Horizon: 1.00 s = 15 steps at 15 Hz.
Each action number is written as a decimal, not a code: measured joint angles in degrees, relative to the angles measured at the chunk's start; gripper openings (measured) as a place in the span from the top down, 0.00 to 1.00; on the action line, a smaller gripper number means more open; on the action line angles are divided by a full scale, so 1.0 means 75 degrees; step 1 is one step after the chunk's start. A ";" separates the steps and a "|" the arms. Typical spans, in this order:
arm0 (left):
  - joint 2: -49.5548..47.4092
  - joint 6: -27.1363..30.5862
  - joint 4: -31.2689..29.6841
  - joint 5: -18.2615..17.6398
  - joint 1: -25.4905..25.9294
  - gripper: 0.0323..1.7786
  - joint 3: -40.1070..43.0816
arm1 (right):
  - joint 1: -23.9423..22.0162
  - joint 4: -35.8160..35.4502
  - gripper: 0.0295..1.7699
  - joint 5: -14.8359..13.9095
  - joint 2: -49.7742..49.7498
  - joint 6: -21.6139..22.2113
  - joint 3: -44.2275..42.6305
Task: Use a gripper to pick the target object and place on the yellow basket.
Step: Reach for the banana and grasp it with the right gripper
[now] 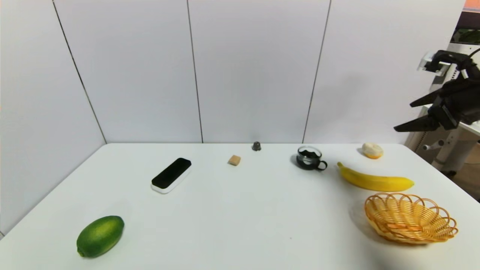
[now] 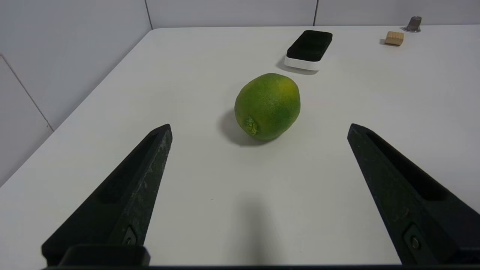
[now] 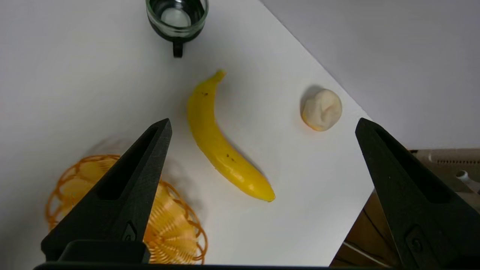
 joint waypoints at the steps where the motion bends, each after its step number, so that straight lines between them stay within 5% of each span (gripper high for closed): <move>1: 0.0000 0.0002 -0.0003 0.0000 0.0000 0.05 0.0000 | 0.0000 0.0052 0.04 0.0008 0.0291 -0.0218 -0.0202; 15: 0.0000 0.0005 0.0000 0.0000 0.0000 0.05 0.0000 | 0.0081 0.0707 0.04 -0.0187 0.2007 -0.0614 -0.0338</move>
